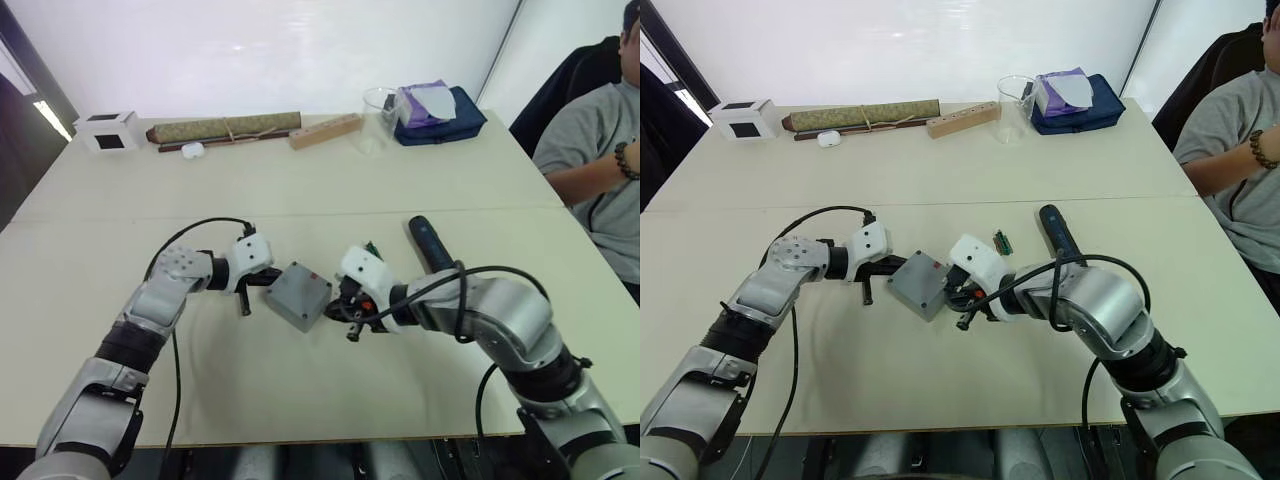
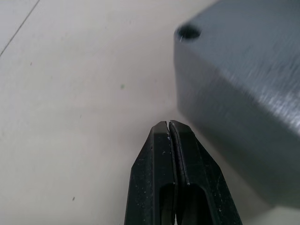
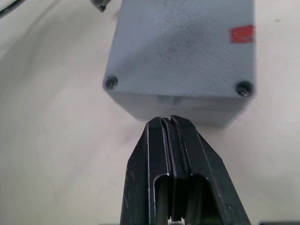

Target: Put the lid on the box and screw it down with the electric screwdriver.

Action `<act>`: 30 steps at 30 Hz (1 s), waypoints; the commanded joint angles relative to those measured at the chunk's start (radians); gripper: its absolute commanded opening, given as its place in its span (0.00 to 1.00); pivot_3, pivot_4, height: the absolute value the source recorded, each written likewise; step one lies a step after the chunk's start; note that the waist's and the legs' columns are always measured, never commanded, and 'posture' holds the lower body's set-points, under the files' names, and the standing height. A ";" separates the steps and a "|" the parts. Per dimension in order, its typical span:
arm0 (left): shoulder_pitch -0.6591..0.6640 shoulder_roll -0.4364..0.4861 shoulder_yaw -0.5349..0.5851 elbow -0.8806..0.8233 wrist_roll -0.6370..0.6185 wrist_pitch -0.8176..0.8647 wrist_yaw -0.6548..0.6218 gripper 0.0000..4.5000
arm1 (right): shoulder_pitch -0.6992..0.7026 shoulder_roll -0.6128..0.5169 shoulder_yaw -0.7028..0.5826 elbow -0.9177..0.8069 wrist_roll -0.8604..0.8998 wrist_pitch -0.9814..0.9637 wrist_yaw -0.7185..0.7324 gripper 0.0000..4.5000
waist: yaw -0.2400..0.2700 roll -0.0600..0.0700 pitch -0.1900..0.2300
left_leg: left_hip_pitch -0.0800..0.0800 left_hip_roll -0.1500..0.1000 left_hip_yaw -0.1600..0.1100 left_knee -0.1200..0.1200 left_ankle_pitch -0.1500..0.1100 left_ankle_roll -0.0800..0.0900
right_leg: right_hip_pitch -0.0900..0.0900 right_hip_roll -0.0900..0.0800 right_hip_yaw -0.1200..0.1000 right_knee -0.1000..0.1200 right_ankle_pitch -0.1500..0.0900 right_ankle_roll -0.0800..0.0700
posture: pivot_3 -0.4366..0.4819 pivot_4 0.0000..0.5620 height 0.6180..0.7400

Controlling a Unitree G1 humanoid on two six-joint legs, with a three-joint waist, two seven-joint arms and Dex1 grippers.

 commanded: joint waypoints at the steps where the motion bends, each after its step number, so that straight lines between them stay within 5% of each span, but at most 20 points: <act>1: 0.037 0.088 0.035 -0.016 0.005 -0.062 -0.057 0.00 | -0.033 -0.073 -0.048 0.017 -0.035 -0.041 0.015 0.01 | -0.002 0.000 0.000 | 0.000 0.000 0.000 0.000 0.000 0.000 | 0.000 0.000 0.000 0.000 0.000 0.000 | 0.48 0.27 0.97; 7: 0.166 0.172 0.089 -0.248 -0.165 0.056 -0.202 0.00 | -0.044 -0.018 -0.040 0.207 -0.099 -0.208 0.036 0.01 | -0.025 0.000 0.000 | 0.001 0.001 0.000 -0.001 0.000 0.000 | 0.000 0.000 0.000 0.001 0.000 0.000 | 0.48 0.27 0.97; 15: 0.193 0.147 0.058 -0.333 -0.162 0.129 -0.183 0.00 | -0.068 0.123 0.013 0.363 -0.140 -0.308 0.081 0.01 | -0.023 0.000 0.000 | 0.000 0.000 0.000 0.001 0.000 0.000 | 0.000 -0.001 0.000 0.002 0.000 0.000 | 0.48 0.27 0.97; 30: 0.113 0.084 0.035 -0.248 -0.106 0.080 -0.178 0.00 | 0.035 0.084 0.031 0.150 -0.108 -0.220 0.147 0.01 | -0.025 0.000 0.000 | 0.001 0.000 0.000 0.001 0.000 0.000 | 0.000 0.000 0.000 0.003 0.000 0.000 | 0.48 0.27 0.97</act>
